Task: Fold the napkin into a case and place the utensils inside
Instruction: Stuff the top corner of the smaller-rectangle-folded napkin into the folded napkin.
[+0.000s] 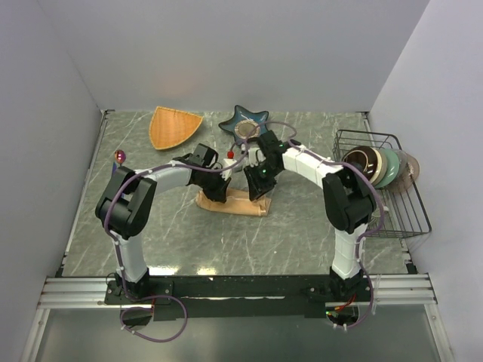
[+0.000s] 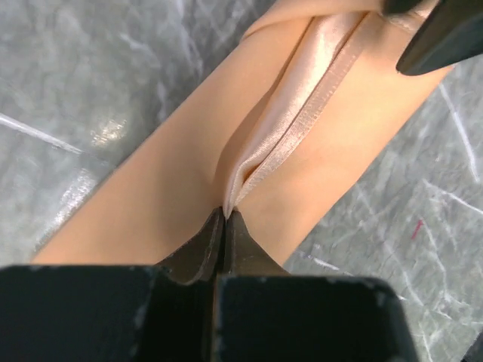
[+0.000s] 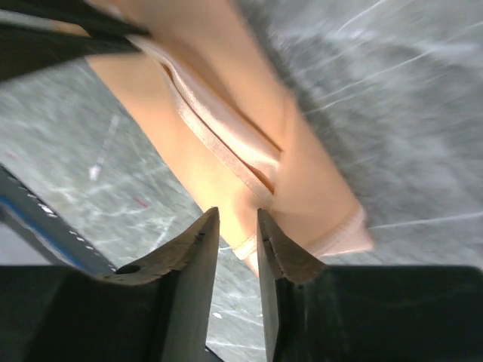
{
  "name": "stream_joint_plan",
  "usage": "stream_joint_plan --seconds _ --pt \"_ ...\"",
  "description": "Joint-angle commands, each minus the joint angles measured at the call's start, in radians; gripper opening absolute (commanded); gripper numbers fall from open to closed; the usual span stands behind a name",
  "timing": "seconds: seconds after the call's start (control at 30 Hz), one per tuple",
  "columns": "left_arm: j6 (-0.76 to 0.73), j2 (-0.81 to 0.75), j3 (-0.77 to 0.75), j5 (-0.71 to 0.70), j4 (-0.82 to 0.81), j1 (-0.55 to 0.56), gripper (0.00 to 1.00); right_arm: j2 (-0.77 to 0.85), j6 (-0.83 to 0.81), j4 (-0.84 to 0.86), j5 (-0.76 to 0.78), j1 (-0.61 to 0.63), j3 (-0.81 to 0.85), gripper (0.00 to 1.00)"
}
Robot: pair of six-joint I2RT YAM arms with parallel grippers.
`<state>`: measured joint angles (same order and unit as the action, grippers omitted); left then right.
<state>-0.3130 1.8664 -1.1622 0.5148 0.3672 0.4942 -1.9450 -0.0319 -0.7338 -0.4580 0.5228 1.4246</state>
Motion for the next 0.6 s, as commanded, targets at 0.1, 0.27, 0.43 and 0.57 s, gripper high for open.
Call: stream_joint_plan --seconds 0.1,0.27,0.43,0.57 --pt "-0.035 0.065 0.009 -0.022 0.088 0.0 0.01 0.049 0.017 -0.021 -0.102 -0.072 0.065 0.4" --pt "-0.043 0.062 0.013 -0.021 0.082 0.0 0.01 0.017 0.059 0.066 -0.091 -0.083 0.098 0.4" --pt "-0.055 0.054 0.015 -0.028 0.078 0.0 0.01 -0.081 0.093 0.1 -0.084 -0.067 0.224 0.4" --pt "-0.055 0.056 0.022 -0.027 0.072 0.0 0.01 -0.155 0.107 0.151 -0.077 -0.04 0.272 0.41"
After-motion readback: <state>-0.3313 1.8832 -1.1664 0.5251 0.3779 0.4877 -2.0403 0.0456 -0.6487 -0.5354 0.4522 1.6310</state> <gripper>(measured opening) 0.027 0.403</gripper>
